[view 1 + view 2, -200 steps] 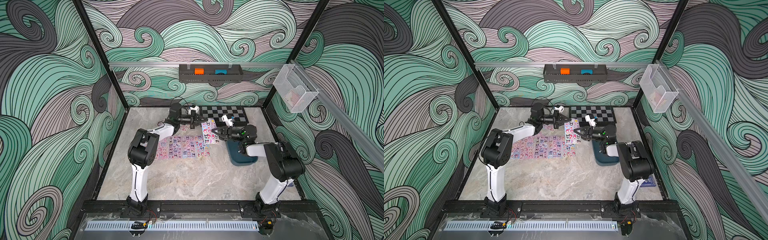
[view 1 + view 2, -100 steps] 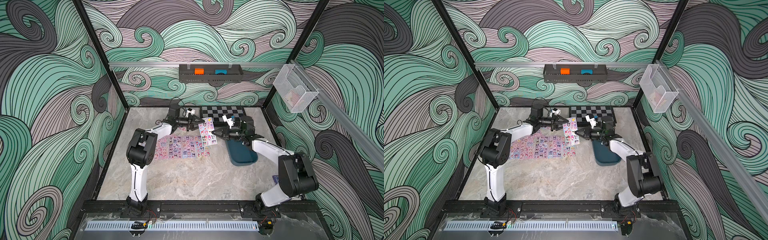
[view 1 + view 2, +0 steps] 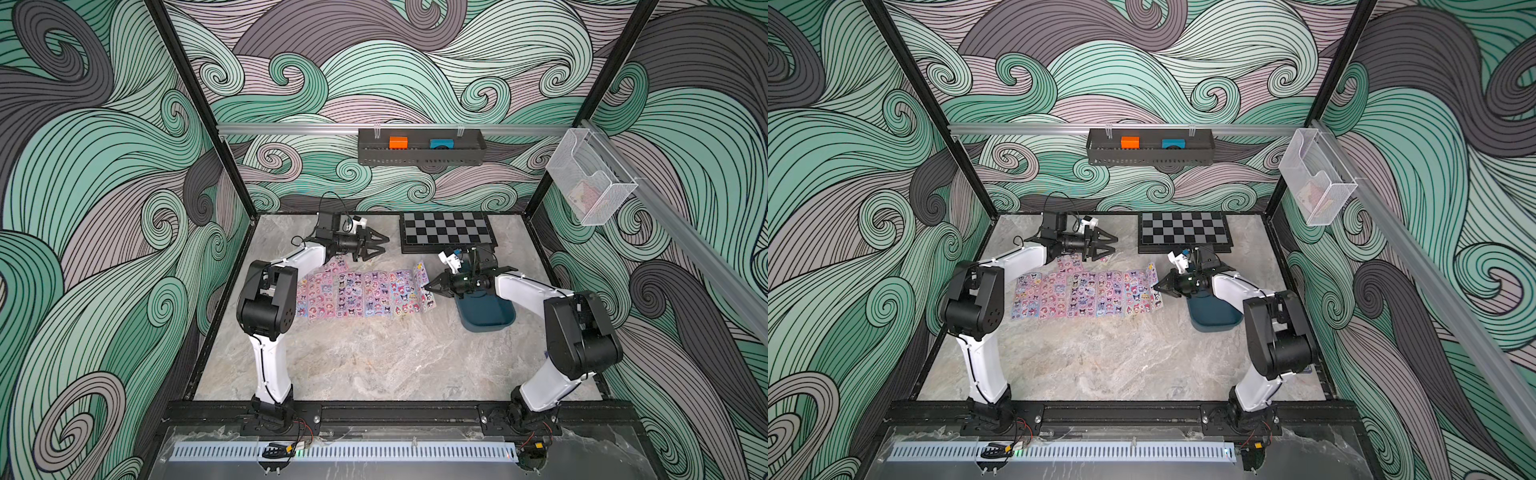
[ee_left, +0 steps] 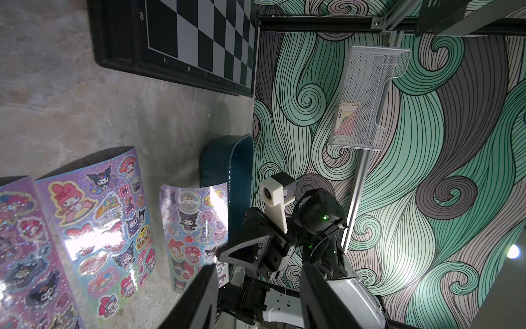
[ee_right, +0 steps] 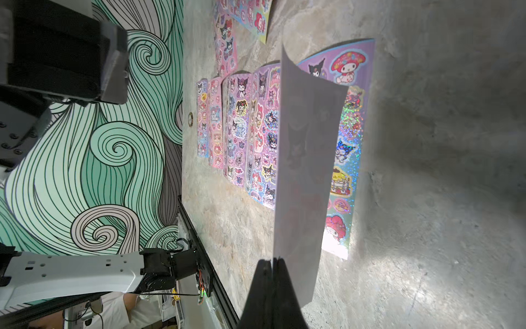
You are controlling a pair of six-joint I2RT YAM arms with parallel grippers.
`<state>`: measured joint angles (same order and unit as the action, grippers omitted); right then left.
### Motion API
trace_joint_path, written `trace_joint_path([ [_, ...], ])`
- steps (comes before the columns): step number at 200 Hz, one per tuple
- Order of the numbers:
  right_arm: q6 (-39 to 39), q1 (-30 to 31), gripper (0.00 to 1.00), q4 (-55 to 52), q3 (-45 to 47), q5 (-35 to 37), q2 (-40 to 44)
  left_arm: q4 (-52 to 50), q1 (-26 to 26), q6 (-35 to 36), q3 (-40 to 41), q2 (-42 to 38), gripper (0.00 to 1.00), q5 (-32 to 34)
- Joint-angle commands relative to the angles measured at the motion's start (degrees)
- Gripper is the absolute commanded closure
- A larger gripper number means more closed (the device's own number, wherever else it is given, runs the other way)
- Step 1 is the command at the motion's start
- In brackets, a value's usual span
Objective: Take the stickers out of the storage box
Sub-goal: Place the sticker at the center of the board.
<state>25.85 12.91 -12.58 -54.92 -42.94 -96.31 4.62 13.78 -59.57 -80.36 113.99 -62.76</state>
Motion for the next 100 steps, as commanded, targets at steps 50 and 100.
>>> trace_joint_path([
  [50,-6.3,-2.6,1.00,-9.0,-3.5,8.0,-4.4,-2.2,0.2,2.9,-0.6,-2.0,0.49,-0.2],
  [100,-9.7,-2.6,0.98,-14.2,-5.5,17.5,-5.5,-2.1,0.2,3.1,-0.8,-2.0,0.49,-0.4],
])
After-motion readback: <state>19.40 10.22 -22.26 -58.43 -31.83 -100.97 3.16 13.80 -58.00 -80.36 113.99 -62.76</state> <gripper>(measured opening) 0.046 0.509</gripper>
